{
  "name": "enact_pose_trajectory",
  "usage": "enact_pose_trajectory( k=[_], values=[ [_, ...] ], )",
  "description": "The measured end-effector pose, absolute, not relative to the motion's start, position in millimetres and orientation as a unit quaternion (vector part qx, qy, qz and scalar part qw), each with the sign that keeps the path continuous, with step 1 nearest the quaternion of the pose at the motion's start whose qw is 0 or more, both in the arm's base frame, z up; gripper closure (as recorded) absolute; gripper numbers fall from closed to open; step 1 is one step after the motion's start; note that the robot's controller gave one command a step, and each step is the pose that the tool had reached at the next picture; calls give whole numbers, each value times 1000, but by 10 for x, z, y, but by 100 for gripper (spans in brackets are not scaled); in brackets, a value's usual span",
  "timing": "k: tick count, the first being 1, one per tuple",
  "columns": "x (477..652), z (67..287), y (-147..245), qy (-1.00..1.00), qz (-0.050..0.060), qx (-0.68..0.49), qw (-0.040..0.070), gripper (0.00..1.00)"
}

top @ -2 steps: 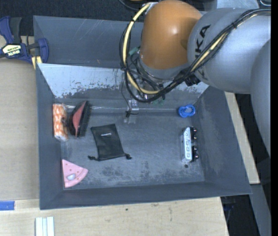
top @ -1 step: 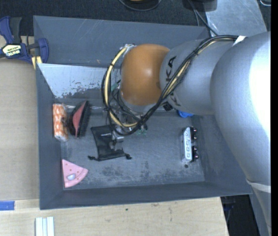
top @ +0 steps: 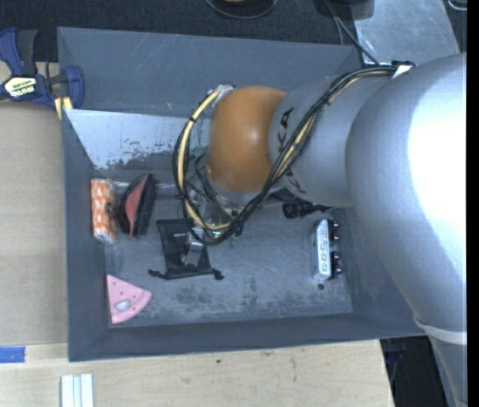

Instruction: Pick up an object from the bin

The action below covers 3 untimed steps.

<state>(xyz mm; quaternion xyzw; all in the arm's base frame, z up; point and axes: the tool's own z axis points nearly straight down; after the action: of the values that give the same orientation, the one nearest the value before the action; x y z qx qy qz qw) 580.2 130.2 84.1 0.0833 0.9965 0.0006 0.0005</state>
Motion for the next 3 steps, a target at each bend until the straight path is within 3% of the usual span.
enact_pose_trajectory(
  k=[1, 2, 3],
  values=[
    [5712, 1091, 1327, 985, 1, 173, 3, 0],
    [5851, 731, 1103, 1000, 0, -3, 1, 0],
    [5790, 743, 1056, 988, 1, 154, 3, 0]
  ],
)
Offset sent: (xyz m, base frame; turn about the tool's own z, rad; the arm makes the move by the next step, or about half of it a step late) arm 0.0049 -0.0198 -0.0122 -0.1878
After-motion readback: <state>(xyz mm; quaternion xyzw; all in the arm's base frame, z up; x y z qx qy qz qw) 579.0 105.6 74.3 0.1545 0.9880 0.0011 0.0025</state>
